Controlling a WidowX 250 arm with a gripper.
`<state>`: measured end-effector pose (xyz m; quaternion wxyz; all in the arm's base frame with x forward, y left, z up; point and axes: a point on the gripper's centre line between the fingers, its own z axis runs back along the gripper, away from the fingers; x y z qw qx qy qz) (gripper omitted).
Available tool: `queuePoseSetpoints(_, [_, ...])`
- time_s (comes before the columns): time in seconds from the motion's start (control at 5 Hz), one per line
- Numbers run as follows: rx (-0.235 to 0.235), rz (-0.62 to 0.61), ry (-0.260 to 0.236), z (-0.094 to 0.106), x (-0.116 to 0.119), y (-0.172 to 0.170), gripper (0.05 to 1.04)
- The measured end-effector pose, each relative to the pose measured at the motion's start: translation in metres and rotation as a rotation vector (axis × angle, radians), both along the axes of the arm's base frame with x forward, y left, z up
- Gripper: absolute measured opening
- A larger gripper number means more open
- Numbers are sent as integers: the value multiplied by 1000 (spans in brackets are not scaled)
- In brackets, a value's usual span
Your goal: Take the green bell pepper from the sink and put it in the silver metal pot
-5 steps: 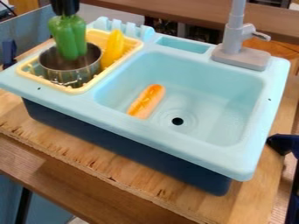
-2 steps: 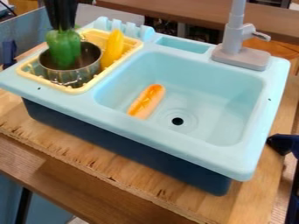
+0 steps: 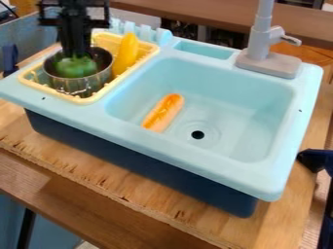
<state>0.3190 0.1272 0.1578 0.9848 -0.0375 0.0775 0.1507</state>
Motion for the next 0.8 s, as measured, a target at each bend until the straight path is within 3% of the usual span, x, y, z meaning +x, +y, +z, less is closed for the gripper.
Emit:
queuePoseSetpoints(0.2, [-12, 3, 8, -7, -1, -4, 318])
queuePoseSetpoints(0.4, [8, 3, 10, -6, -1, -2, 584])
queuePoseSetpoints(0.6, [35, -39, -42, 12, 12, -7, 879])
queuePoseSetpoints(0.8, [101, -115, -86, 42, 22, -19, 1006])
